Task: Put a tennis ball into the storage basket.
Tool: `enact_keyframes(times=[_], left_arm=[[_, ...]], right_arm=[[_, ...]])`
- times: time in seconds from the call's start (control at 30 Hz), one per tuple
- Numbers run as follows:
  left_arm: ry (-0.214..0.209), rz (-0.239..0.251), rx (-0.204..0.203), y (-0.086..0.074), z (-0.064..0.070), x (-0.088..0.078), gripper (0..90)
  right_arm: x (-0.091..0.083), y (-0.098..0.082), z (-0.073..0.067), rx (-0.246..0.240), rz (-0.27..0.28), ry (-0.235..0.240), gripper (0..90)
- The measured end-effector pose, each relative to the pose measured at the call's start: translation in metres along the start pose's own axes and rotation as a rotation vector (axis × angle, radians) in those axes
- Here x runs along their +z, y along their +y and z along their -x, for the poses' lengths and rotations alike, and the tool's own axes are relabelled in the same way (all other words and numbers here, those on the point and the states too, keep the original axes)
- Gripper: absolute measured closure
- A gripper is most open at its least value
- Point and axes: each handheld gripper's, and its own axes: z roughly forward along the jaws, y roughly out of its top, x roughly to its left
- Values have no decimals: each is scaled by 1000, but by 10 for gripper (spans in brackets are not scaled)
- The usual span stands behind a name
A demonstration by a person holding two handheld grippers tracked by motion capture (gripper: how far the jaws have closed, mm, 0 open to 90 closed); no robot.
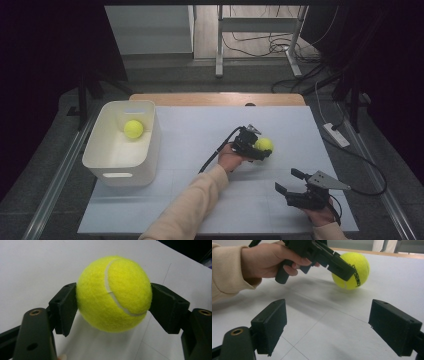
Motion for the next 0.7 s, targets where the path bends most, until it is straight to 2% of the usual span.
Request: enact_keyframes(times=[0.23, 0.7], left_arm=[[8, 22, 11, 1, 4, -13, 272], [53, 52, 25, -3, 2, -42, 272]], right_arm=[[0, 0, 0, -3, -1, -2, 147], [1, 0, -2, -11, -6, -3, 147]])
